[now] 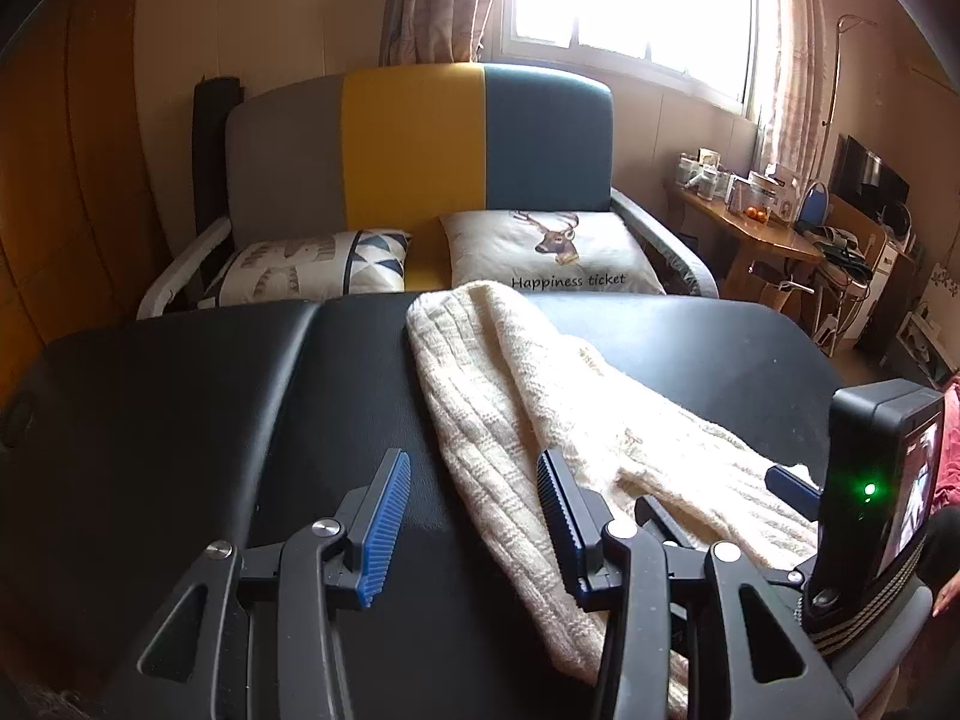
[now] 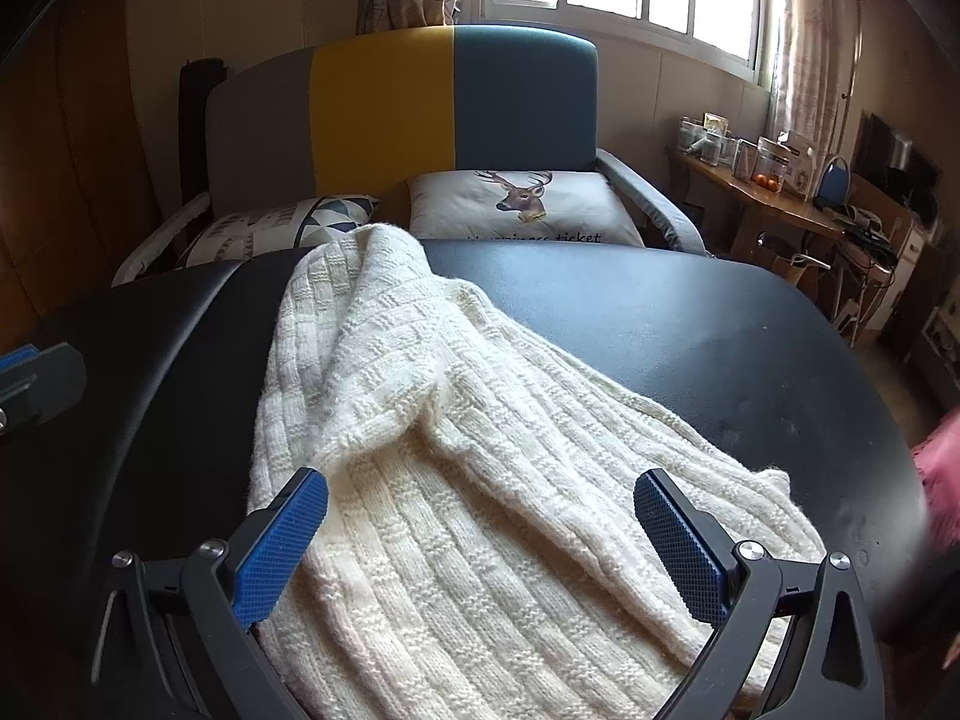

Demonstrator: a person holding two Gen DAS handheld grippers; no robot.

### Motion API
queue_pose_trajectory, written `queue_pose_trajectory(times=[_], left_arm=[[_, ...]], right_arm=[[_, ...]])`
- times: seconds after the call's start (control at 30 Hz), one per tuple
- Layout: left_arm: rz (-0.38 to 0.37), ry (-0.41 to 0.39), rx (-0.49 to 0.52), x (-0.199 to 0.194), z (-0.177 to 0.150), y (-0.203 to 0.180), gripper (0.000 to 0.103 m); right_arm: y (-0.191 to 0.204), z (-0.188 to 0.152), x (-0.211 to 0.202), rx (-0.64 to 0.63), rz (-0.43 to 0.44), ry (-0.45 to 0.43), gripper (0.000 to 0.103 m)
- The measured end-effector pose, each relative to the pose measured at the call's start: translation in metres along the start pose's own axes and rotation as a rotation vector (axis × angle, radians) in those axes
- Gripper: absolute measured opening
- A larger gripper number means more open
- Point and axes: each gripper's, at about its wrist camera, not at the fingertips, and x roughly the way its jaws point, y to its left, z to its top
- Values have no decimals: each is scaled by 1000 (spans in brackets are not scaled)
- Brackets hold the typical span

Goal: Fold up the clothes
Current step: 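Reach the left tool to the crumpled cream sweater, then grasp the sweater edge with the left tool and lift it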

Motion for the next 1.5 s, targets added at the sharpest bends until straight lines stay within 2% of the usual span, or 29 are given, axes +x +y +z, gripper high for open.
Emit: queue_pose_trajectory(times=[0.27,0.47,0.53,0.57,0.6,0.67,0.77,0.83,0.9,1.0,1.07,1.17,1.27,1.37,1.5], left_arm=[[10,1,-23,4,-11,5,45],[-21,70,-12,22,-14,11,45],[-110,115,-42,31,-18,19,47],[-187,146,-75,37,-22,26,47],[-270,179,-110,43,-26,33,47],[-378,282,-163,62,-34,46,47],[-405,332,-182,77,-48,59,46],[-453,322,-184,81,-58,63,46],[-541,339,-218,88,-61,65,46],[-674,358,-199,93,-59,45,46],[-767,391,-160,97,-48,21,47],[-887,479,-98,110,-33,-31,47],[-946,559,-54,124,-29,-79,47],[-966,647,-68,140,-40,-107,47],[-942,760,-177,175,-52,-117,46]], right_arm=[[6,-4,3,-18,-11,13,103],[10,-12,7,-32,-8,42,103],[6,-14,9,-29,13,59,103],[3,-16,9,-24,31,67,103],[-4,-18,9,-8,64,74,103],[-24,-24,4,49,157,84,103],[-73,-33,-2,216,320,101,103],[-110,-43,-7,319,343,113,103],[-143,-54,-11,412,368,127,103],[-190,-77,-16,602,488,126,103],[-219,-94,-19,762,552,86,103],[-238,-109,-24,875,593,37,103],[-242,-115,-22,906,613,23,103],[-242,-119,-20,899,594,20,103],[-248,-128,-17,882,583,23,103]])
